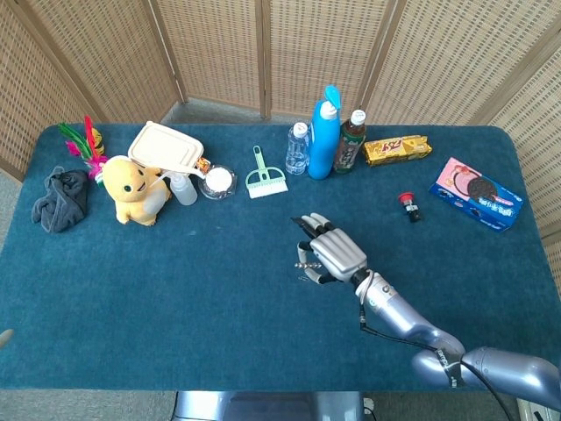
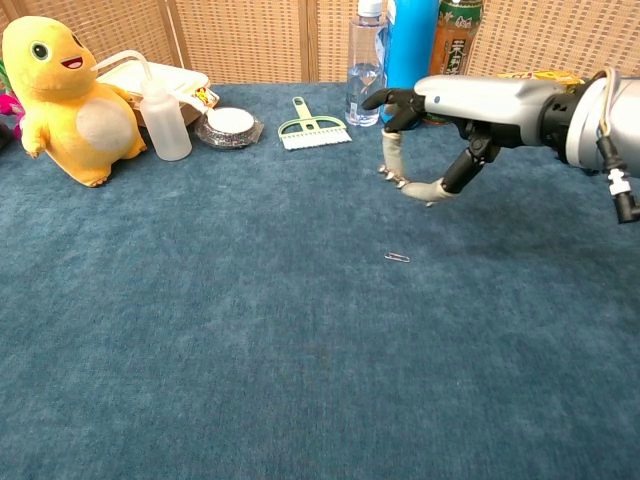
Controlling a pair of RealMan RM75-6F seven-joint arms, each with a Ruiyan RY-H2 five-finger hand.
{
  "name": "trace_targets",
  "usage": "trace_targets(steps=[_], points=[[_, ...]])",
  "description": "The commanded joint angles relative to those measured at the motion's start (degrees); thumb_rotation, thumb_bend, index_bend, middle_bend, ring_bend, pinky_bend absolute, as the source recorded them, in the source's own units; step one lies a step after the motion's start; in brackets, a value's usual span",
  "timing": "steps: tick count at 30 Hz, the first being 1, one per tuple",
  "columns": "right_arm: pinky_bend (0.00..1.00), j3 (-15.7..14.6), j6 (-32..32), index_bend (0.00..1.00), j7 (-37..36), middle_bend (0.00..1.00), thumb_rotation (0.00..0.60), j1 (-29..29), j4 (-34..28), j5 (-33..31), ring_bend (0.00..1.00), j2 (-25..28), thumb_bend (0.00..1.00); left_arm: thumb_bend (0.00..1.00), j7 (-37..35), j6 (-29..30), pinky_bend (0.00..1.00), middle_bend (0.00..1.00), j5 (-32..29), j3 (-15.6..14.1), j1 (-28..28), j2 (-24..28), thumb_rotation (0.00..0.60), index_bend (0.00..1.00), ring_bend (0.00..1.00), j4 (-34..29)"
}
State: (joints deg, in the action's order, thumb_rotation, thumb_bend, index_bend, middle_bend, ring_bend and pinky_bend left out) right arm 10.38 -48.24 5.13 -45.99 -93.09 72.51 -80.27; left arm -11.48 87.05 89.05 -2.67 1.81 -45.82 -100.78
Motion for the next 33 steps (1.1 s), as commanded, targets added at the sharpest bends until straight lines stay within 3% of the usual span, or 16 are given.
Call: trace_targets(steps=[1,17,33], points=[[0.0,0.8,1.1,0.59,-2.4,0.0,0.6,-0.4,-1.8,-0.9,0.0,0.4,0.55,0.36,-0.3,0.2,0.05,0.0,0.1,0.0,0.1,0.1,0.6,0.0,0.0,0.1],[0.0,3.9,7.1,0.61,-12.4,0.0,0.6,-4.1,-0.7,-5.9,0.0,-6.3,0.56,0.36,-1.2,0.7,0.05,0.0,0.8,-0.3,0.3,0.4,0.6,0.0,0.0,0.2],[0.0,4.7,9.6,0.62,-12.3,0.0,0.6,-7.3,6.5,-10.4,0.0,-11.1,0.56,0.36,-1.6,0.1,0.05,0.0,0.8,-0.4,0.0,0.4,0.6,0.0,0.0,0.5]])
